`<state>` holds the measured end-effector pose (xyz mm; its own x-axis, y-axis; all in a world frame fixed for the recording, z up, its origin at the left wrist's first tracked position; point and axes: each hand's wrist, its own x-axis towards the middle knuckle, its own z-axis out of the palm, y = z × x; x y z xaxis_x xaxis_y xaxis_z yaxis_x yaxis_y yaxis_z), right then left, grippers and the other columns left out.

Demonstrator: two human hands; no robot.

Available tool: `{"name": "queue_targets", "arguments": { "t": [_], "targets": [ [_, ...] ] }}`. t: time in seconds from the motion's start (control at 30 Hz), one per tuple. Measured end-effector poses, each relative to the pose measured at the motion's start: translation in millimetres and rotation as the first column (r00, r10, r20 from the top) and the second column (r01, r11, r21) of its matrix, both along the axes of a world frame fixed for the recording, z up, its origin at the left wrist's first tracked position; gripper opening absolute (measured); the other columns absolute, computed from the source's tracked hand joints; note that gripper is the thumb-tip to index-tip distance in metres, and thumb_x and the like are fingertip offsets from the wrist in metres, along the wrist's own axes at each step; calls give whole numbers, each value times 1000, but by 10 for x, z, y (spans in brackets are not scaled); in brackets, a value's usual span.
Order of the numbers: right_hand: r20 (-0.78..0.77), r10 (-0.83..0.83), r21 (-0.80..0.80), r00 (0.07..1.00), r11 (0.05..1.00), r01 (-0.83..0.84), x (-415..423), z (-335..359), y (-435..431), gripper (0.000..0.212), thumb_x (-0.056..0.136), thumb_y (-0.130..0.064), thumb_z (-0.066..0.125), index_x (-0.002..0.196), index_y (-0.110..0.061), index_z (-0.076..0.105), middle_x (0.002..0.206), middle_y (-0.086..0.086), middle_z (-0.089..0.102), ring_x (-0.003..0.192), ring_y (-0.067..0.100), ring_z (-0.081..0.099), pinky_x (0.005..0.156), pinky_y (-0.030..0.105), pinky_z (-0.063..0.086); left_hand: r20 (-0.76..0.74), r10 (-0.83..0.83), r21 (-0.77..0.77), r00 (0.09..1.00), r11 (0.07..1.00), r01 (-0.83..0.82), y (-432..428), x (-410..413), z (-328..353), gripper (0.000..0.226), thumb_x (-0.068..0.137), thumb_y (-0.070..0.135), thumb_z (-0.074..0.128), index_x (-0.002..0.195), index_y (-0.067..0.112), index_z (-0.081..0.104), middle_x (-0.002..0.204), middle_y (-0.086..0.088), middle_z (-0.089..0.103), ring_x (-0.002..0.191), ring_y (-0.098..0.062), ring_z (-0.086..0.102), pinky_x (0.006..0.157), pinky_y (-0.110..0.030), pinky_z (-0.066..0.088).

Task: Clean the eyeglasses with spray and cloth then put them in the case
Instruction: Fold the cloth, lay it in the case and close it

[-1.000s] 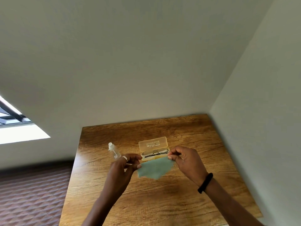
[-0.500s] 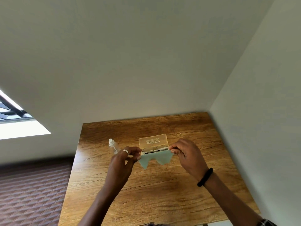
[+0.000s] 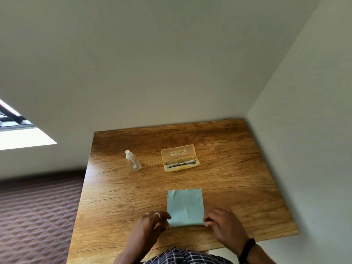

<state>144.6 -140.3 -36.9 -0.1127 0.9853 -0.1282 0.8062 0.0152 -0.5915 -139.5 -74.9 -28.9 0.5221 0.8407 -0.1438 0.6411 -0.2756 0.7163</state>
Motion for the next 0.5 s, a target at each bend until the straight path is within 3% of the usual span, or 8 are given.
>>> {"name": "queue_targets", "arguments": {
  "t": [0.17,0.37,0.5],
  "targets": [
    [3,26,-51,1000,998,-26,2,-104,-138,21,81,-13,65,89,-33,62,86,-23,63,83,-5,57,76,24,42,-36,-1,-23,999,1000,0,-96,-18,-103,25,88,21,70,107,37,68,88,27,69,83,13,63,72,-13,53],
    [-36,-163,-102,986,982,159,44,-134,178,15,86,-18,70,96,-29,67,87,-22,66,84,-6,62,76,19,53,-32,30,75,999,997,-27,258,158,-151,21,88,18,71,108,23,71,96,10,74,83,1,69,70,-19,58],
    [-43,-230,-127,972,966,223,71,-124,482,15,86,-17,71,93,-29,66,81,-19,66,79,-6,62,68,14,50,-51,24,107,998,994,-19,545,258,-200,16,89,16,69,105,16,73,103,2,75,85,-6,69,71,-20,56]
  ]
}}
